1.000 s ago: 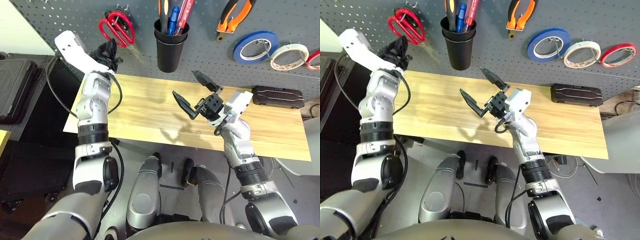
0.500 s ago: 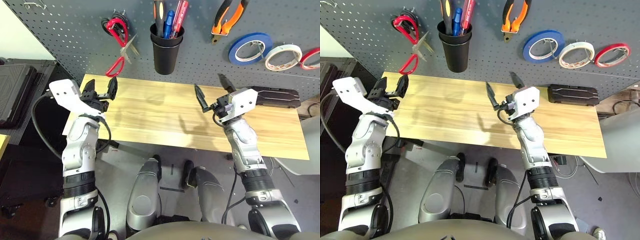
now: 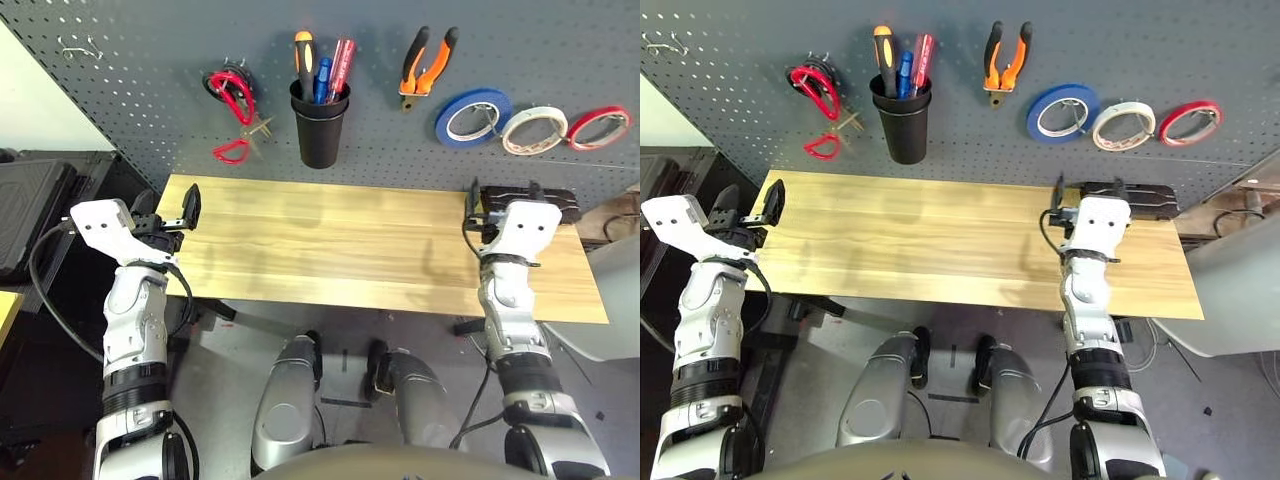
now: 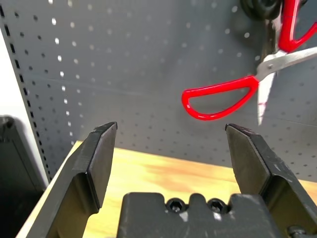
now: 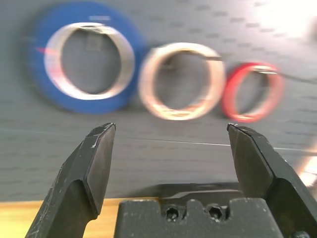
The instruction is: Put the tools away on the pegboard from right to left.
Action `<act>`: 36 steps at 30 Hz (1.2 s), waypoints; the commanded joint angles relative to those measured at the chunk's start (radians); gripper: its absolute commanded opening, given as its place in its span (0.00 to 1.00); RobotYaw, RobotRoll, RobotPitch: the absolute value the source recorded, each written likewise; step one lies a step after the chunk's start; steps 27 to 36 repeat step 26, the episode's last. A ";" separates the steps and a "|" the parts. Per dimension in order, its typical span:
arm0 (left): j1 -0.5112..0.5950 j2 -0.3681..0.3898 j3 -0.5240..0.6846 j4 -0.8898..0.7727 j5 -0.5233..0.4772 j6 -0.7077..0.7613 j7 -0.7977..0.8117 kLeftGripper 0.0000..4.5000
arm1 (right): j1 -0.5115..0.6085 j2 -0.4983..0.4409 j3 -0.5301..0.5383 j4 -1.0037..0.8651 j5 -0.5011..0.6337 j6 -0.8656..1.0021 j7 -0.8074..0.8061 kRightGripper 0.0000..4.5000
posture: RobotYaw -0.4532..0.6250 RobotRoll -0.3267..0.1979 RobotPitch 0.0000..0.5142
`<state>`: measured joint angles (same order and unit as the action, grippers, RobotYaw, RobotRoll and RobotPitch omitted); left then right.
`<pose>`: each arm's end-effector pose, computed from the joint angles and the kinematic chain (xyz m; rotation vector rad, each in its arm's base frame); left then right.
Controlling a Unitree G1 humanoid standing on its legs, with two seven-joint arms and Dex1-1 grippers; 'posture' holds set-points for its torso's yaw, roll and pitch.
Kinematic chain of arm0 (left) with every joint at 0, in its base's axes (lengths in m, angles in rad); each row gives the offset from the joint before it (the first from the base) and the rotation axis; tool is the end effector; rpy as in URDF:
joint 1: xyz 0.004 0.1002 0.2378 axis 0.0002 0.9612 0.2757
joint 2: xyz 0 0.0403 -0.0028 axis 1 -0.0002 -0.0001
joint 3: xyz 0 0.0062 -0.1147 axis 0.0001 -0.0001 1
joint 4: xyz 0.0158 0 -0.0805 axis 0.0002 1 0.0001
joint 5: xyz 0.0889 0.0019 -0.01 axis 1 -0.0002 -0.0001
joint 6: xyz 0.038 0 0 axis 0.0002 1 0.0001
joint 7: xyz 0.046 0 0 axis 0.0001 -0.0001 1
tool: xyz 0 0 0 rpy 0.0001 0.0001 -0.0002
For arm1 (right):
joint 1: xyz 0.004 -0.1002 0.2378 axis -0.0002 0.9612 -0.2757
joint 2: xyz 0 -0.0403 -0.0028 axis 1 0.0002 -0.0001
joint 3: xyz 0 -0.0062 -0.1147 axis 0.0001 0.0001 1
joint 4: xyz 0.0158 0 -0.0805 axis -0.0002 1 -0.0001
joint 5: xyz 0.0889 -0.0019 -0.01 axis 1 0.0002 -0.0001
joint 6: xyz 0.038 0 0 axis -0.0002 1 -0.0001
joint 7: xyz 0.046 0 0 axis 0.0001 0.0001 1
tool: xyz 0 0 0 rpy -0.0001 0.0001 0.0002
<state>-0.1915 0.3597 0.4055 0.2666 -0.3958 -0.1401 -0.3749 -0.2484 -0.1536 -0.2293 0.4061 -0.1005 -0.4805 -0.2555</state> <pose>0.2135 0.2931 0.0694 -0.0575 -0.2334 0.0444 0.2346 -0.2102 0.0418 -0.1847 -0.3511 -0.3942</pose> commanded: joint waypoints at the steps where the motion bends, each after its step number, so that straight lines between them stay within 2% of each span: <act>1: 0.005 0.006 0.015 0.055 0.002 -0.058 -0.031 0.99 | 0.017 -0.027 -0.049 0.049 0.006 -0.019 -0.049 1.00 | 0.54 0.62 0.27; 18: -0.017 0.019 0.013 0.182 -0.005 -0.193 -0.147 0.99 | -0.027 -0.078 -0.081 0.159 0.037 -0.050 -0.066 1.00 | 0.52 0.62 0.26; 36: -0.050 0.028 0.003 0.233 0.002 -0.211 -0.171 0.99 | -0.021 -0.085 -0.086 0.173 0.038 -0.052 -0.081 1.00 | 0.51 0.62 0.25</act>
